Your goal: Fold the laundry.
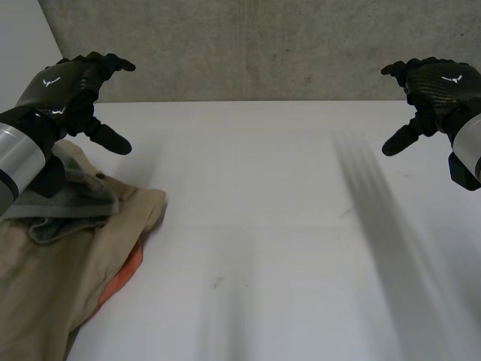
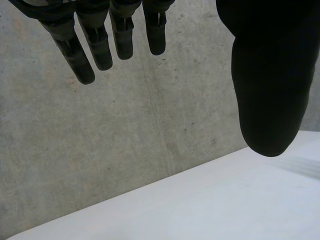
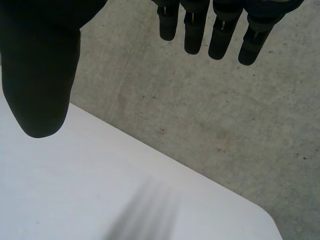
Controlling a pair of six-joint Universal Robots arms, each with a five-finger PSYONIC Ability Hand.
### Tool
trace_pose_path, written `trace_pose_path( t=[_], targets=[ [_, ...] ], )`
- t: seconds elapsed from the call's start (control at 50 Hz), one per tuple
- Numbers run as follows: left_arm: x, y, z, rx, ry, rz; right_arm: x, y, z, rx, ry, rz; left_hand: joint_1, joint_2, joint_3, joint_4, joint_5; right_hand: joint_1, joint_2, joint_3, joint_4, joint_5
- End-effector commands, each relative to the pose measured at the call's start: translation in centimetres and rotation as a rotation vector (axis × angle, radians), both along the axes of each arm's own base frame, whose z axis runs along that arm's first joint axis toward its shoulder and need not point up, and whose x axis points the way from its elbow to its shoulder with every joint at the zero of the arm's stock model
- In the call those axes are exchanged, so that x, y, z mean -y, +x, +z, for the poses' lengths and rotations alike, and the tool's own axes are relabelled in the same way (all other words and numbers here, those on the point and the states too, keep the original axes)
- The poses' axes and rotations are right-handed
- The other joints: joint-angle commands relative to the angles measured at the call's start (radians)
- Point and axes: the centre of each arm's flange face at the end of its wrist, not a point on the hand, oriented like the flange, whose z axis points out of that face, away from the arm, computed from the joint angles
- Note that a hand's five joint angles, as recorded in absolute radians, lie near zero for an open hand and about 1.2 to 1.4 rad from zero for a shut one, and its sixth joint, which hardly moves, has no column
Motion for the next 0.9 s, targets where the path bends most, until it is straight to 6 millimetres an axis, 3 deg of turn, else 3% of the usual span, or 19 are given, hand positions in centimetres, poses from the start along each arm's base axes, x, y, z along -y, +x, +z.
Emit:
trace_pose_path(
  t=[0.02,0.22,0.32,0.38,0.4,0.48,0.6,0.66,0.68,0.7,0.72,0.82,0.84,0.9],
  targets=[
    [-0.2,-0.1,0.2,-0.004,-0.005,-0.01,0.0,-0.1,0.1,-0.003,-0.003,-0.002,-0.096,-0.097,-0.096,-0.1,-0.101,-0.061,-0.092,-0.1,-0.1,-0.099],
    [0.0,0.1,0.7,0.03,-0.048,0.008,0.0,0.0,0.0,-0.003,-0.001,0.0,-0.077,-0.079,-0.078,-0.082,-0.082,-0.061,-0.092,-0.1,-0.1,-0.099],
    [1.9,2.5,0.2,0.219,-0.126,0.119,-0.1,0.0,0.0,-0.003,0.0,0.004,-0.074,-0.076,-0.075,-0.079,-0.079,-0.061,-0.092,-0.1,-0.1,-0.099],
    [3.5,5.0,-1.4,0.409,-0.129,0.227,-0.1,0.1,0.0,-0.004,-0.001,0.006,-0.077,-0.079,-0.078,-0.082,-0.082,-0.061,-0.092,-0.1,-0.1,-0.099],
    [4.5,6.2,-2.7,0.499,-0.105,0.266,-0.1,0.1,0.0,-0.004,-0.001,0.008,-0.077,-0.079,-0.078,-0.082,-0.082,-0.061,-0.092,-0.1,-0.1,-0.099],
    [6.5,8.7,-5.0,0.652,-0.066,0.35,-0.1,0.1,0.0,-0.005,0.001,0.009,-0.086,-0.087,-0.086,-0.091,-0.091,-0.061,-0.092,-0.1,-0.1,-0.099],
    [8.5,10.2,-8.2,0.685,0.019,0.356,-0.1,0.1,-0.1,-0.005,0.004,0.011,-0.036,-0.038,-0.037,-0.041,-0.042,-0.061,-0.092,-0.1,-0.1,-0.099],
    [9.4,10.1,-8.9,0.685,0.032,0.346,-0.1,0.1,-0.1,-0.005,0.004,0.011,0.303,0.302,0.303,0.298,0.298,-0.061,-0.092,-0.1,-0.1,-0.099],
    [9.6,10.0,-8.8,0.683,0.028,0.346,-0.1,0.1,-0.1,-0.005,0.004,0.011,0.467,0.466,0.467,0.463,0.462,-0.061,-0.092,-0.1,-0.1,-0.099],
    [9.8,9.8,-8.4,0.679,0.01,0.345,-0.1,0.1,-0.1,-0.005,0.004,0.012,0.867,0.866,0.867,0.862,0.862,-0.061,-0.092,-0.1,-0.1,-0.099],
    [9.9,9.4,-8.0,0.672,-0.005,0.34,-0.1,0.1,-0.1,-0.005,0.004,0.009,1.115,1.114,1.115,1.111,1.11,-0.061,-0.092,-0.1,-0.1,-0.099],
    [9.7,6.3,-5.0,0.563,-0.105,0.31,0.0,0.0,0.0,-0.004,0.001,0.008,1.126,1.125,1.126,1.121,1.121,-0.061,-0.092,-0.1,-0.1,-0.099],
    [9.2,5.2,-2.9,0.497,-0.157,0.304,0.0,-0.1,0.1,-0.004,-0.002,0.005,1.126,1.125,1.126,1.121,1.121,-0.061,-0.092,-0.1,-0.1,-0.099],
    [8.0,3.7,0.3,0.391,-0.234,0.284,0.0,-0.3,0.4,-0.001,-0.013,-0.002,1.126,1.125,1.126,1.121,1.121,-0.061,-0.092,-0.1,-0.1,-0.099]
  ],
)
